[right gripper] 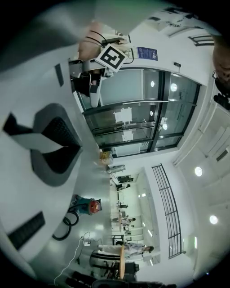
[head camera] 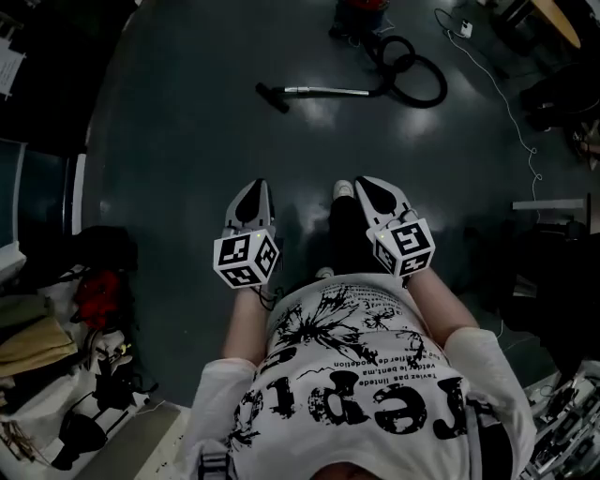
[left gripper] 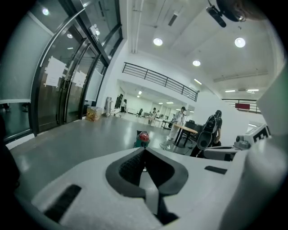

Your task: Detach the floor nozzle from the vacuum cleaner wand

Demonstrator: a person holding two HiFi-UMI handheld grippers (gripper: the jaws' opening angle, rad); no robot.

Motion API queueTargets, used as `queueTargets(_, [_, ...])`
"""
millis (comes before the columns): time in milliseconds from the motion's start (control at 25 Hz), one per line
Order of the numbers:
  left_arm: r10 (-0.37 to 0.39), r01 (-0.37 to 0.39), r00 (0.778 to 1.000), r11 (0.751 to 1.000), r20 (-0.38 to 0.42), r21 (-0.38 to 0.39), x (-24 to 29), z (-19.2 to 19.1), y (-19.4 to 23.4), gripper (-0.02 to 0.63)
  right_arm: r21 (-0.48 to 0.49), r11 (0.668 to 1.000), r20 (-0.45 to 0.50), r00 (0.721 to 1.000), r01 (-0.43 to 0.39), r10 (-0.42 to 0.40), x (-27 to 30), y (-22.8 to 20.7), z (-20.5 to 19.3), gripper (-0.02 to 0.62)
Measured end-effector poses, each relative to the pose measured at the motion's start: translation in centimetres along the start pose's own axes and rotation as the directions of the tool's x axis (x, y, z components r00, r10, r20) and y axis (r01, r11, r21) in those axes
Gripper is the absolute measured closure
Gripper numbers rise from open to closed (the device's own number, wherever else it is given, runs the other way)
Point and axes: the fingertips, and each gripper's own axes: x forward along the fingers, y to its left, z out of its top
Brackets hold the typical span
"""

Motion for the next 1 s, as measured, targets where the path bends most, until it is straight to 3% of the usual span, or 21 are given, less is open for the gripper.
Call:
queueTargets(200, [0.053, -0.053, 0.997, 0.999, -0.052, -0.012, 7.8, 1.5, 2.1, 0.603, 0.017, 0.998, -0.02, 0.998, -0.065, 0.066, 7.7, -5.8, 2.4, 0.592])
queueTargets(400, [0.035, -0.04, 0.996, 0.998, -0.084, -0.048, 18.4, 5.5, 3.1, 0.603, 0.024, 0.994, -0.041, 0.993, -0.108, 0.109, 16.9, -13.4, 6.6, 0.592])
queueTargets(640, [0.08, -0.086, 0.994, 0.994, -0.079, -0.066, 28.7, 10.3, 6.2, 0.603, -0.009, 0.986, -0.072, 0.984, -0.166, 0.165, 26.8, -21.3, 10.8, 0.592])
queueTargets(800, [0.091, -0.098, 0.989, 0.994, -0.118, -0.056, 33.4, 11.2, 9.2, 0.603, -0.003, 0.981, -0.107, 0.976, -0.192, 0.19, 32.6, -23.9, 11.2, 0.592])
queueTargets(1000, [0.067, -0.077, 0.981, 0.996, -0.182, -0.046, 40.8, 11.8, 15.9, 0.603, -0.007, 0.981, -0.137, 0.972, -0.193, 0.19, 41.2, -25.2, 11.8, 0.592])
